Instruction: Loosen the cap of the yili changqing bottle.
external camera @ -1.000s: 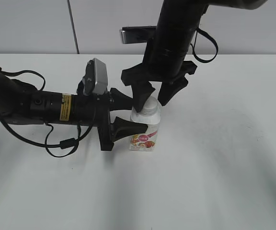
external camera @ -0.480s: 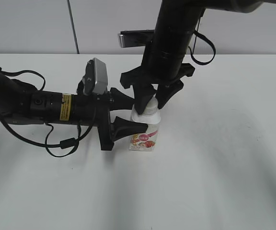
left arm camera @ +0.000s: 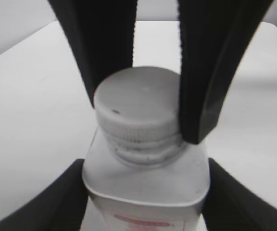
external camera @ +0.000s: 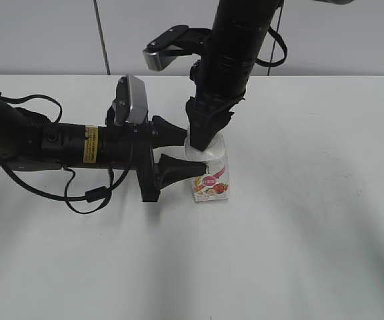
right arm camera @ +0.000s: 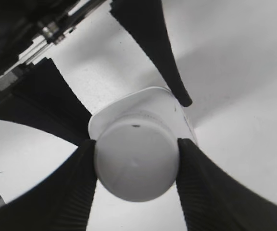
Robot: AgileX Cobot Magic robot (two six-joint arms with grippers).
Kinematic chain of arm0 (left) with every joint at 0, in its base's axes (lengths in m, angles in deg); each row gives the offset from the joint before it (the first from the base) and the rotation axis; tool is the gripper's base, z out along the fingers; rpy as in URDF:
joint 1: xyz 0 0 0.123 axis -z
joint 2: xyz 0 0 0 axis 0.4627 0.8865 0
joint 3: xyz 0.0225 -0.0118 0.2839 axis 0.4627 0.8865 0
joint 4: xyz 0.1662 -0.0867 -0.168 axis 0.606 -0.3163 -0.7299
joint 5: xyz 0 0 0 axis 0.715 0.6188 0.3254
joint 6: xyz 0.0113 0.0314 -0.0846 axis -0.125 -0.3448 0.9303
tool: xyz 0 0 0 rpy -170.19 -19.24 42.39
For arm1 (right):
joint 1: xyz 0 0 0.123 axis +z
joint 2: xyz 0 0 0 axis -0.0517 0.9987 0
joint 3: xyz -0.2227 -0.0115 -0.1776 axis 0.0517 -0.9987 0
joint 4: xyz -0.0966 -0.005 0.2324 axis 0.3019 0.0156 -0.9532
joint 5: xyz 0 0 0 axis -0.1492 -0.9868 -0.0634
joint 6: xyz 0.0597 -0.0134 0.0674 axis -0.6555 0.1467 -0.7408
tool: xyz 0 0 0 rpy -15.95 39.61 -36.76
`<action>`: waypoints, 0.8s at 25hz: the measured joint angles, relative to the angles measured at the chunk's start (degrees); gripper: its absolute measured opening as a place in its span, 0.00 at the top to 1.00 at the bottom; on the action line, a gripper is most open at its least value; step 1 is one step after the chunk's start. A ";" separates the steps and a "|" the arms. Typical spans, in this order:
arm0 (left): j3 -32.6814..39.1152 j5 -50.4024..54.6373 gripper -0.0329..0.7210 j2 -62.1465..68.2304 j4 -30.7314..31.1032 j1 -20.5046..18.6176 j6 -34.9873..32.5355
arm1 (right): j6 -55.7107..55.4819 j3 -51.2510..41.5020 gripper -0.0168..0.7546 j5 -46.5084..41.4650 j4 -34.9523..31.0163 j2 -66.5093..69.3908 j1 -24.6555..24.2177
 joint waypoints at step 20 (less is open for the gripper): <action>0.07 0.44 0.39 0.33 2.47 0.13 -0.14 | 24.62 0.81 0.46 1.27 0.51 -2.67 0.04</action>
